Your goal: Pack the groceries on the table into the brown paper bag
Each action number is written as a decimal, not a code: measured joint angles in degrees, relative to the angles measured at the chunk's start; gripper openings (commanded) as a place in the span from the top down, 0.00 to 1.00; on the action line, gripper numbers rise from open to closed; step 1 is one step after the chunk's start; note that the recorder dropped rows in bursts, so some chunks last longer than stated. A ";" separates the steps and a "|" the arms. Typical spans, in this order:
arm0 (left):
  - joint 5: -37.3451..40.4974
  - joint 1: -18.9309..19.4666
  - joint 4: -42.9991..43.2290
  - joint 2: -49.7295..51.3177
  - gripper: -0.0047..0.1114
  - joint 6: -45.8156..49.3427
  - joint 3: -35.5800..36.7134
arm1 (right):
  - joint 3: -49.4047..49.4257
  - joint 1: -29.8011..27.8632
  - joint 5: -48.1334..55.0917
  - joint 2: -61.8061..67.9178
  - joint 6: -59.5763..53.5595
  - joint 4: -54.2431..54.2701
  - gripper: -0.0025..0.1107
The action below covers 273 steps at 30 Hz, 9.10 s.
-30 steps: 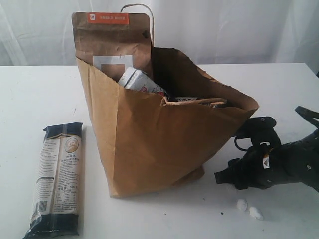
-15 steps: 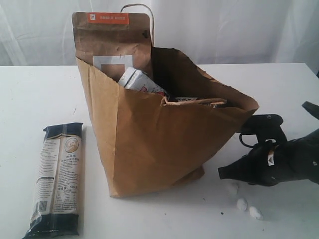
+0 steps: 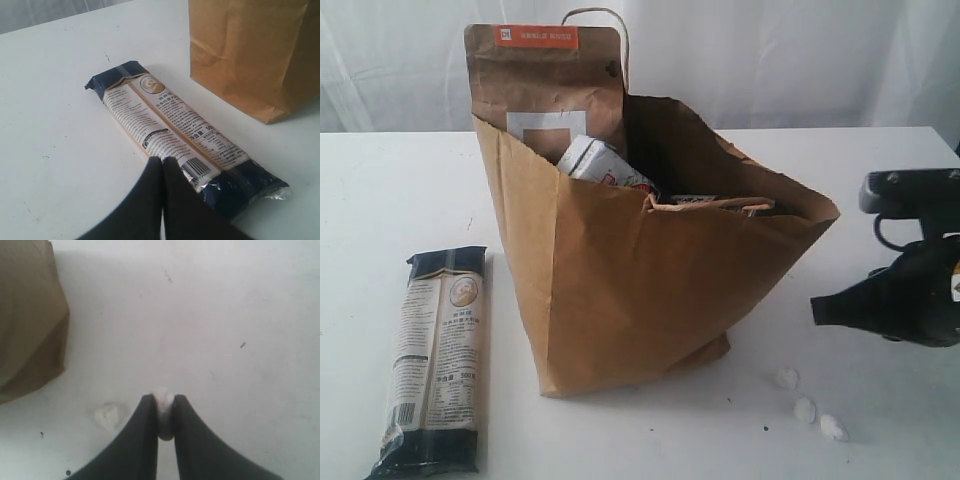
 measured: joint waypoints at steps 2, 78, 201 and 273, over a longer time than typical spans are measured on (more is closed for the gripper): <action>0.00 0.00 0.00 0.00 0.96 0.00 0.00 | 0.00 0.00 1.35 -3.87 0.00 0.00 0.98; 0.00 0.00 0.00 0.00 0.96 0.00 0.00 | -15.04 17.24 47.85 -29.69 -14.56 -0.16 0.49; 0.00 0.00 0.00 0.00 0.96 0.00 0.00 | -41.63 16.37 26.21 -3.15 -24.60 5.93 0.44; 0.00 0.00 0.00 0.00 0.96 0.00 0.00 | 2.22 9.72 7.33 -19.69 -12.42 8.22 0.98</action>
